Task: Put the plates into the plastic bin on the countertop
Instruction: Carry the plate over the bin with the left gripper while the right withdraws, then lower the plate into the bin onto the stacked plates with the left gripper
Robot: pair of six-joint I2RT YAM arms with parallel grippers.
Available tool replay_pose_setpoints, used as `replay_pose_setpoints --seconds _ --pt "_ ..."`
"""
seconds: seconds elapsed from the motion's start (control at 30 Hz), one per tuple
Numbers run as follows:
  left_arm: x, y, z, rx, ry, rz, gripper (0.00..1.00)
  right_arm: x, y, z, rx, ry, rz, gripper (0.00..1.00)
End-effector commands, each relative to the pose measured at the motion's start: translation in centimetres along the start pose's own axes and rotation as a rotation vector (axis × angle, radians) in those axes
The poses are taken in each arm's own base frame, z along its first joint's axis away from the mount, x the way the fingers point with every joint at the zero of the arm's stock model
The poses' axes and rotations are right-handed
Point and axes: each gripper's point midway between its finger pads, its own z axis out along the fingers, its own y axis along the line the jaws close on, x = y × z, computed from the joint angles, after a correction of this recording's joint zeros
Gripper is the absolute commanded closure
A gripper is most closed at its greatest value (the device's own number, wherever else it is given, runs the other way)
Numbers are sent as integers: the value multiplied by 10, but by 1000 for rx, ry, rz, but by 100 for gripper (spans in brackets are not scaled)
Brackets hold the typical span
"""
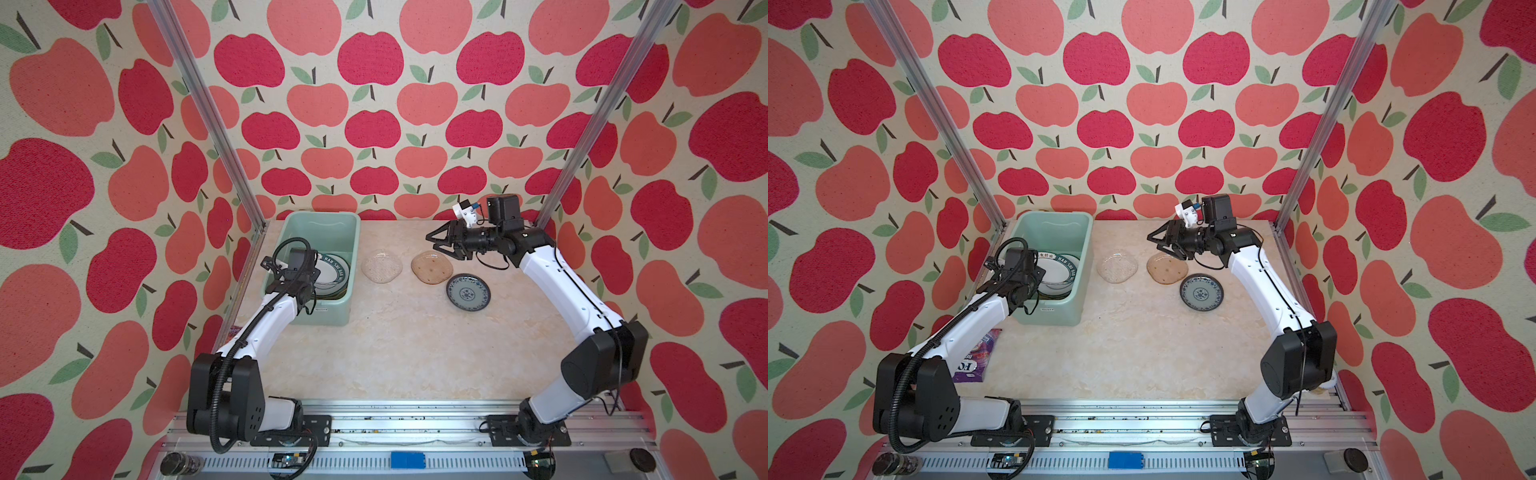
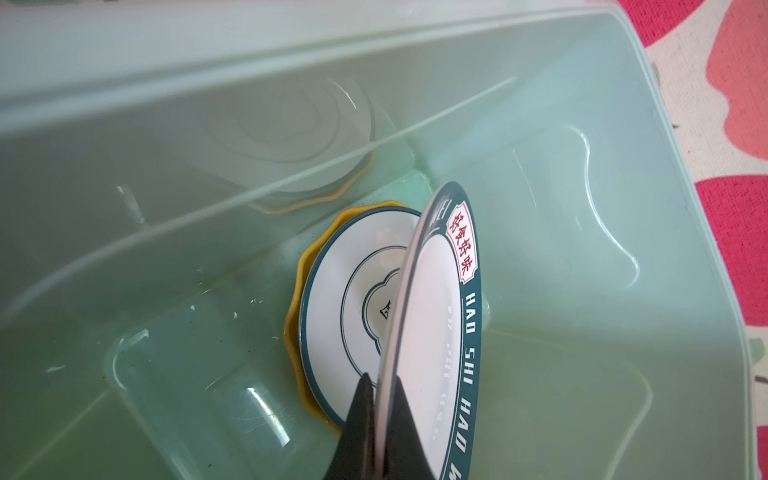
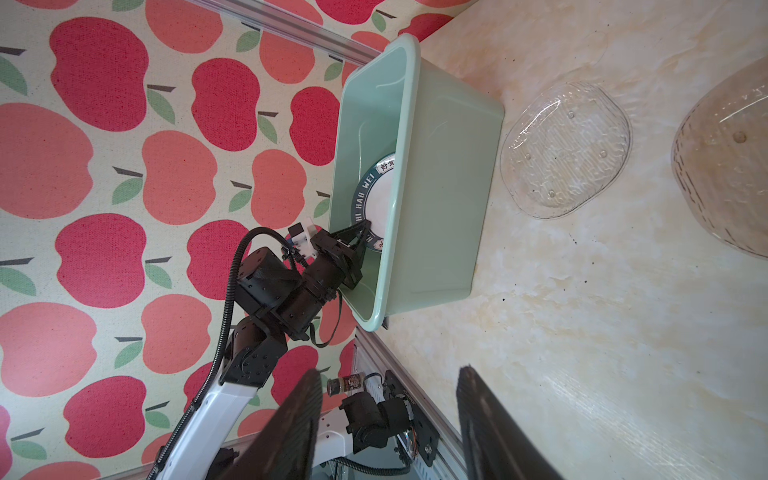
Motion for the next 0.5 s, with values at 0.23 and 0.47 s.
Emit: replay_pose_setpoints --seconds 0.23,0.47 --pt "-5 12 4 -77 -12 -268 100 2 3 -4 -37 1 -22 45" --pt "2 7 16 -115 25 -323 100 2 1 -4 -40 -3 -18 45"
